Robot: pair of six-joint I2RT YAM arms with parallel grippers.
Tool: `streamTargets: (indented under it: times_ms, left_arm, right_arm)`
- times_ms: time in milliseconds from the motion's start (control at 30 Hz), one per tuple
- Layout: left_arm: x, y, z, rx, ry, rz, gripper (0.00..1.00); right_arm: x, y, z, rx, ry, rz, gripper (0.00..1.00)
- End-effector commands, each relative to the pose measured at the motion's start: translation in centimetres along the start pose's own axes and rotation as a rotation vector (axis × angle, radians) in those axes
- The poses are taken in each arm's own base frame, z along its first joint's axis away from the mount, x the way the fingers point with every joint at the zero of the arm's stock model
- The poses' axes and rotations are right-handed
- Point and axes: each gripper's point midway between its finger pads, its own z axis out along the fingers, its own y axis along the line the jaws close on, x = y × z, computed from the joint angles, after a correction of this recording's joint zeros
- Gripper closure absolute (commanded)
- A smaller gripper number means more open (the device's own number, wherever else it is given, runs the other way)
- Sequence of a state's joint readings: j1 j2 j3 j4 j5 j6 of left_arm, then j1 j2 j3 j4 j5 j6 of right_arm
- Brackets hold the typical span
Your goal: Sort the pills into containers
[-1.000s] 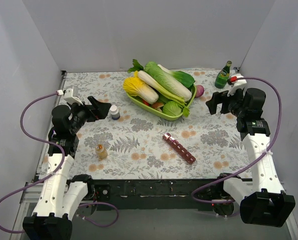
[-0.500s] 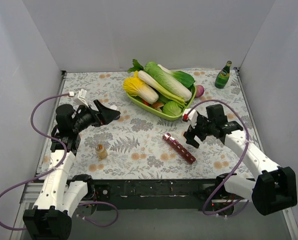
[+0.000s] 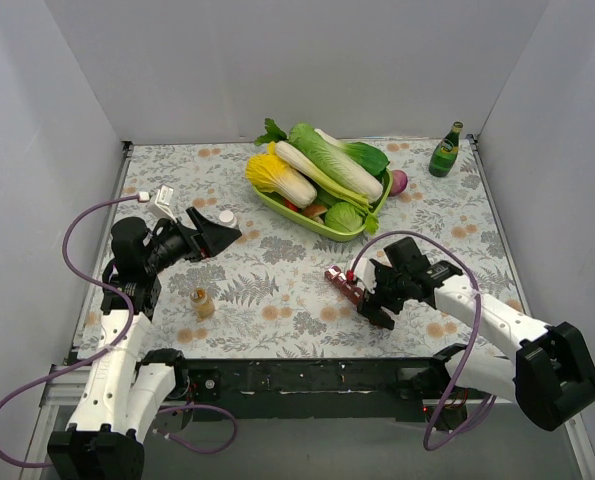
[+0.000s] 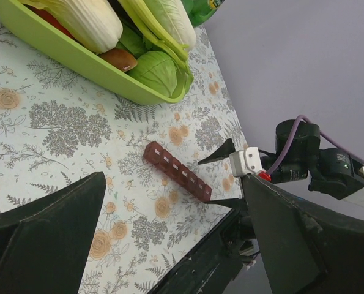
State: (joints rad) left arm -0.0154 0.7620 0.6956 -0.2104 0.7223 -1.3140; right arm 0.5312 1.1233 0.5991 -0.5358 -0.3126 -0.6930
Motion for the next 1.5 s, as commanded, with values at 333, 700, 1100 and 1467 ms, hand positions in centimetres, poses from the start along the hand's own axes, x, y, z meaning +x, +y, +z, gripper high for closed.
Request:
streamTargets:
  times_ms: [333,700,1100,1467]
  left_arm:
    - [1.1,-1.3,-0.3,0.074,0.039,-0.079,0.02]
    - [2.5,-2.0,0.5,0.144,0.074,-0.228,0.02]
    - [10.1,-6.3,6.4,0.162,0.248,-0.320,0.02]
    - [15.4,-5.3,10.3,0.008,0.285,-0.416,0.02]
  right_arm:
    - [0.8,-0.4,1.3,0.044,0.048,0.001,0.34]
    - [-0.5,-2.4,1.4,0.105,0.046,0.055,0.65]
    - [-5.6,-1.2,-1.1,0.018,-0.214,0.016,0.73]
    - [-9.4,0.1,-2.8,-0.085,-0.350,0.017,0.74]
